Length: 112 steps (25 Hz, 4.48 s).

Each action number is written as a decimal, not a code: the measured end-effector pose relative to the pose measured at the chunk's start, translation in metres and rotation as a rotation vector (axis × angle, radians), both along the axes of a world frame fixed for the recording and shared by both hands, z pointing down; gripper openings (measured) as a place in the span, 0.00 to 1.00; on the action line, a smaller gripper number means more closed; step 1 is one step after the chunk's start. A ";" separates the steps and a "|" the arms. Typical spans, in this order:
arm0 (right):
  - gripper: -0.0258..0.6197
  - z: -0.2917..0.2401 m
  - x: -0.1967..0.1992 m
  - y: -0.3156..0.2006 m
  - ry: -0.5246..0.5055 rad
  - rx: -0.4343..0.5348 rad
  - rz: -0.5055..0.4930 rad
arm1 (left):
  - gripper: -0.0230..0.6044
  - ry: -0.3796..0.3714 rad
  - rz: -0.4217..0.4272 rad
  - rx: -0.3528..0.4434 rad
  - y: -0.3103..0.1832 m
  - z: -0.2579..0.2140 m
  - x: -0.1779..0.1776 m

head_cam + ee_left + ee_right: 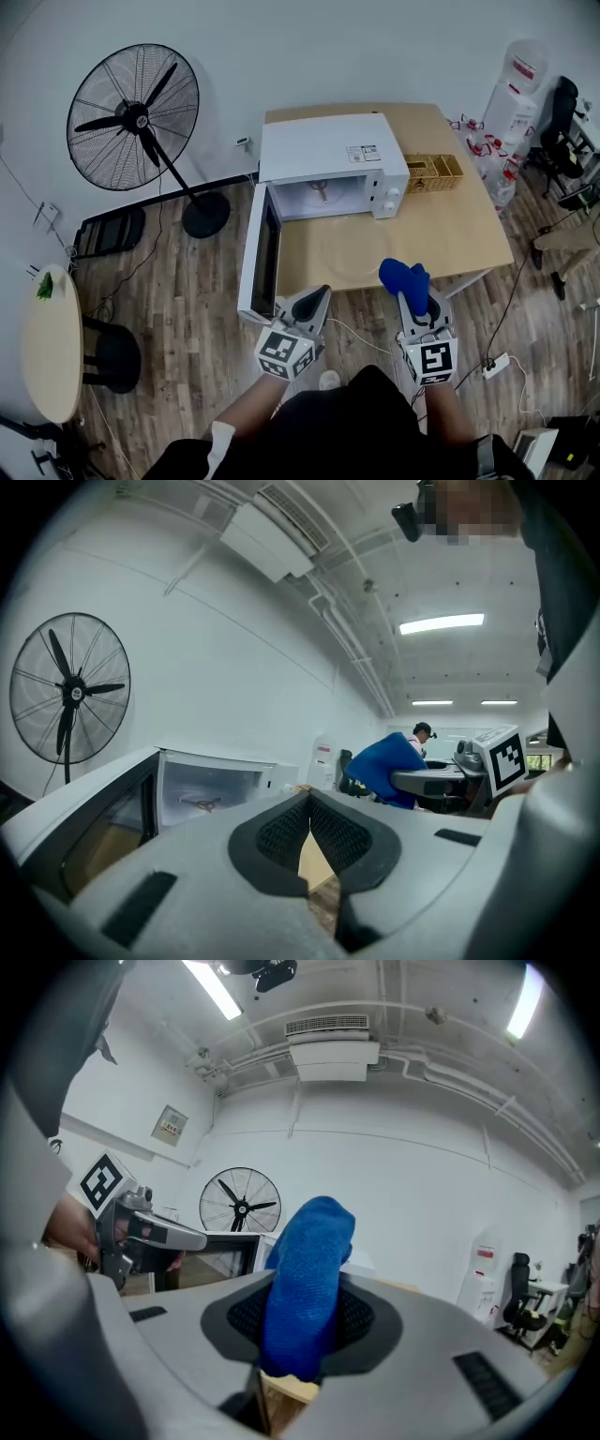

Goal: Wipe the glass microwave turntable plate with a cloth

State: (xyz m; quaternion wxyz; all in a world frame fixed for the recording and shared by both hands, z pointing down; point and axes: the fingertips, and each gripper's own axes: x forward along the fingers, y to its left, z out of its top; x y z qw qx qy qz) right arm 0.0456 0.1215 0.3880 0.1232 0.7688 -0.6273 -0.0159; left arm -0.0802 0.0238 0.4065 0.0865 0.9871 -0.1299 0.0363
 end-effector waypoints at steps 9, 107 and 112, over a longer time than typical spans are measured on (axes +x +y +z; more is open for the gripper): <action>0.20 0.012 0.040 -0.047 -0.034 0.000 -0.042 | 0.04 -0.044 -0.048 0.024 -0.035 0.008 0.029; 0.21 0.288 0.172 -0.278 -0.005 -0.665 -0.032 | 0.04 -0.206 -0.305 -0.196 -0.157 0.118 0.089; 0.21 0.289 0.183 -0.269 -0.002 -0.667 0.006 | 0.04 -0.215 -0.297 -0.190 -0.155 0.119 0.086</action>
